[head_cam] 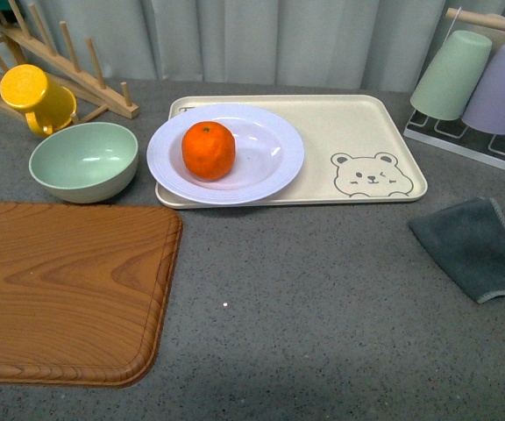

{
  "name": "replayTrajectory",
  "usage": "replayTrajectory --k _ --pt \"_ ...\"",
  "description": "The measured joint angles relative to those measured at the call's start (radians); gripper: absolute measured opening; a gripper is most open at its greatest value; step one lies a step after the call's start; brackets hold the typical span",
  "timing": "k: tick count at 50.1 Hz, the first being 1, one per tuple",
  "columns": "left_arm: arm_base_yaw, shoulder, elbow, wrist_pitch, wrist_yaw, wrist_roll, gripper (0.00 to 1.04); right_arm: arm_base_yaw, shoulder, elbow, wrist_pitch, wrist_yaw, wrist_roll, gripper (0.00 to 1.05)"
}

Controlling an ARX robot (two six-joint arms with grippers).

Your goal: Place orange and plate with both arms

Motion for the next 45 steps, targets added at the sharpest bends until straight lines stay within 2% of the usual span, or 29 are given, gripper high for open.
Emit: replayTrajectory --k 12,21,23,27,45 --pt "0.0 0.0 0.0 0.0 0.0 0.0 0.98 -0.036 -0.155 -0.134 -0.036 -0.035 -0.003 0.01" --pt "0.0 0.0 0.0 0.0 0.0 0.0 0.98 -0.057 -0.285 -0.206 -0.094 -0.056 -0.006 0.01" --pt "0.0 0.0 0.0 0.0 0.0 0.0 0.98 -0.089 -0.333 -0.229 -0.122 -0.109 -0.007 0.01" --pt "0.0 0.0 0.0 0.0 0.0 0.0 0.98 -0.122 -0.407 -0.258 -0.166 -0.12 -0.006 0.01" --pt "0.0 0.0 0.0 0.0 0.001 0.0 0.98 -0.127 -0.67 -0.323 -0.361 -0.127 -0.006 0.01"
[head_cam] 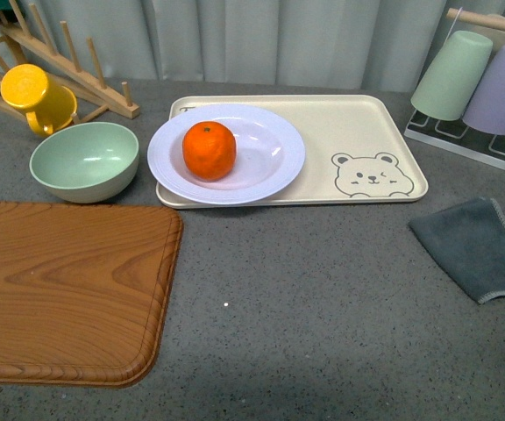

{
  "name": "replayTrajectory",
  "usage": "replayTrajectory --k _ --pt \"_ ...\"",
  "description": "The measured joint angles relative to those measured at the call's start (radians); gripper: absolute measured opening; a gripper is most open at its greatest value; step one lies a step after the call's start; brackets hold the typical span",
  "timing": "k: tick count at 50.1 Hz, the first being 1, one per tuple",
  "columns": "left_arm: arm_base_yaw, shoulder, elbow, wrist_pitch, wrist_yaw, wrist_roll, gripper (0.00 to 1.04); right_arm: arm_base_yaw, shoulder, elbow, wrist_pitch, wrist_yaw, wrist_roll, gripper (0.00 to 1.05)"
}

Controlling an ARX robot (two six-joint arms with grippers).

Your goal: Place orange and plate with both arms

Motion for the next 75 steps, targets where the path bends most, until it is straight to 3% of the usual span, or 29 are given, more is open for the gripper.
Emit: replayTrajectory --k 30,69,75 --pt "0.0 0.0 0.0 0.0 0.0 0.0 0.98 0.0 -0.425 -0.026 -0.379 0.0 0.0 0.01" --pt "0.0 0.0 0.0 0.0 0.0 0.0 0.98 0.0 -0.688 -0.026 -0.637 -0.001 0.0 0.01" --pt "0.0 0.0 0.0 0.0 -0.001 0.0 0.98 0.0 -0.816 -0.025 -0.8 -0.003 0.0 0.01"
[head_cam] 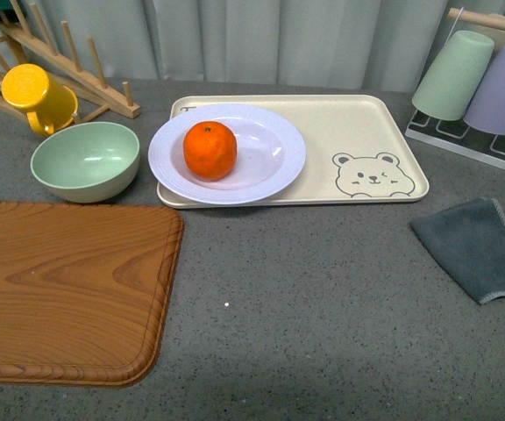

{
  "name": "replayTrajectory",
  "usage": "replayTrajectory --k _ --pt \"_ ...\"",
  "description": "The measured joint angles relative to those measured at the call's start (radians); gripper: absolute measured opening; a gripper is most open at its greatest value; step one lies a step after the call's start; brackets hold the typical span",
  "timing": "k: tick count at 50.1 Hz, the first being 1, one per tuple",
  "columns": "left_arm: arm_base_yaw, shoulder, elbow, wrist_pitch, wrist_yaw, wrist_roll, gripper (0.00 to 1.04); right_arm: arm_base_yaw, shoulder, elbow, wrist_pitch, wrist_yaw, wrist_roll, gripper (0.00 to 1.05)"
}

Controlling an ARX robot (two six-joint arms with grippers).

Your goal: Place orange and plate with both arms

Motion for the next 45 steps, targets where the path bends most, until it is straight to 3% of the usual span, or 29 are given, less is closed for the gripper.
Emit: replayTrajectory --k 8,37,39,45 --pt "0.0 0.0 0.0 0.0 0.001 0.0 0.98 0.0 -0.042 0.0 -0.013 0.0 0.0 0.01" --pt "0.0 0.0 0.0 0.0 0.001 0.0 0.98 0.0 -0.043 0.0 -0.014 0.0 -0.001 0.93" --pt "0.0 0.0 0.0 0.0 0.001 0.0 0.98 0.0 -0.043 0.0 -0.014 0.0 0.0 0.97" --pt "0.0 0.0 0.0 0.0 0.001 0.0 0.98 0.0 -0.043 0.0 -0.014 0.0 0.0 0.96"
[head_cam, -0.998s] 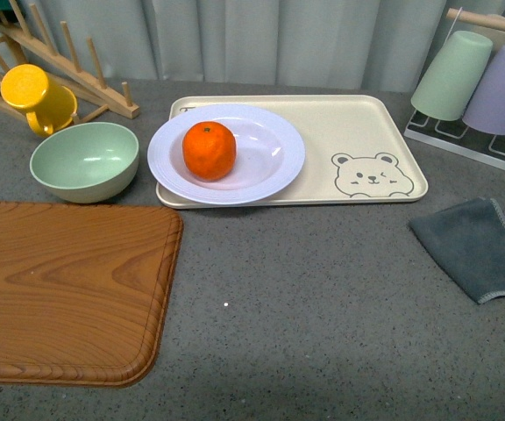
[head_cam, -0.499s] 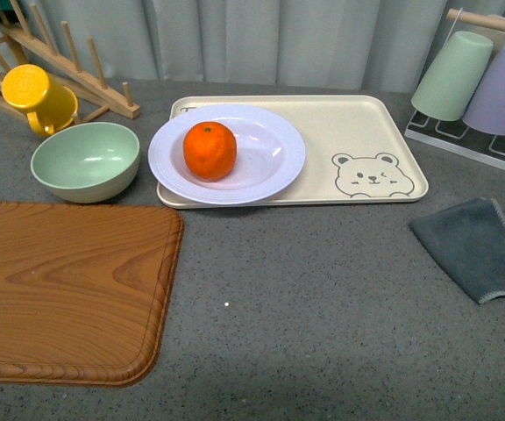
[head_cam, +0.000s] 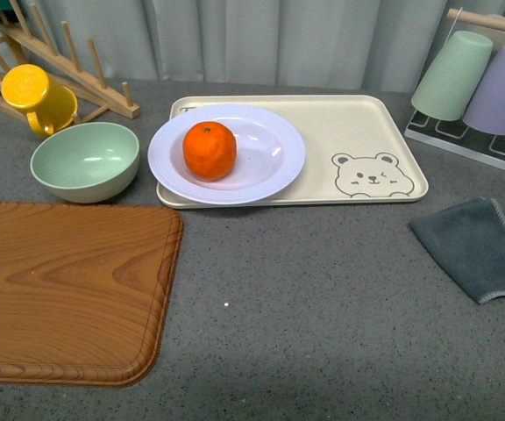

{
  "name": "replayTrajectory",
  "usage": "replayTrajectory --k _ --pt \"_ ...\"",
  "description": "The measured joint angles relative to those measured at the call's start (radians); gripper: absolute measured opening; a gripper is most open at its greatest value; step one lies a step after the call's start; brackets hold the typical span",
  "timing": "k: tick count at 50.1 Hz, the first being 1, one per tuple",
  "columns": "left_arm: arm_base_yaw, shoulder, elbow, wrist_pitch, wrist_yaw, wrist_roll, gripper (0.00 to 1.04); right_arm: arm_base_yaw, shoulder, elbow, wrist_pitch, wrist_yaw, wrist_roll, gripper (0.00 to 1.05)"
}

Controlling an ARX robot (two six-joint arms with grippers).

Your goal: Place orange and plate with both arms

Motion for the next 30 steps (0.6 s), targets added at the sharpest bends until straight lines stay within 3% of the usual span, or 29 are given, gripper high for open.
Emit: replayTrajectory --k 30 --pt "0.0 0.0 0.0 0.0 0.0 0.0 0.98 0.0 0.0 0.0 0.0 0.0 0.0 0.96"
